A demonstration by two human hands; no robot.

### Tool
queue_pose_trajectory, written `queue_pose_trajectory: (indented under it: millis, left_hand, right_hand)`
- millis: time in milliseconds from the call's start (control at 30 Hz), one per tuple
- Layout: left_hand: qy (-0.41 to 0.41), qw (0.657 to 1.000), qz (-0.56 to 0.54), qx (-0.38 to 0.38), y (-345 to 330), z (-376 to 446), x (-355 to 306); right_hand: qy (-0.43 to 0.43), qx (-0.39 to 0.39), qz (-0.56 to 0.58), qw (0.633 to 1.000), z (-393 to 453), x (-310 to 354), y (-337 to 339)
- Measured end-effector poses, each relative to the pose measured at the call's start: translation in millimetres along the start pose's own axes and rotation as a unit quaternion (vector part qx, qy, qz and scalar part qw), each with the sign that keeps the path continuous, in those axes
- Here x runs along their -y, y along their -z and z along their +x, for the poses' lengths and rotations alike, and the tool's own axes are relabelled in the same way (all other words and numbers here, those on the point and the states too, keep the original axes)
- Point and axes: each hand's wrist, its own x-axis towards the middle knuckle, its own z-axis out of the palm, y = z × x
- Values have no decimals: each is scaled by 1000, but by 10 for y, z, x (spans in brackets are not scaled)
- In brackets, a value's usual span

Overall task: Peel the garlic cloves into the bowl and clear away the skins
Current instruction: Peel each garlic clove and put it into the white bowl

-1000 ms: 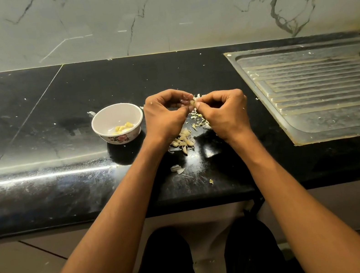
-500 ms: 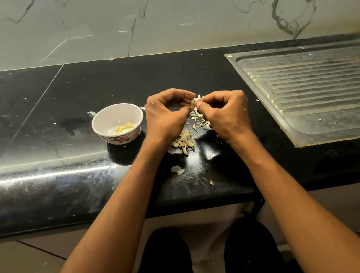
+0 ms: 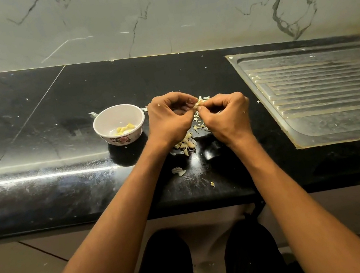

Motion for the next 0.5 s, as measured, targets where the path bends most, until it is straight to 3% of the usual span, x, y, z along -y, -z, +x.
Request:
queue_pose_trajectory:
  millis: [500]
  left_hand:
    - [-32, 999, 37, 5, -15, -22, -19]
  right_hand:
    - [34, -9, -27, 999, -4, -8, -5]
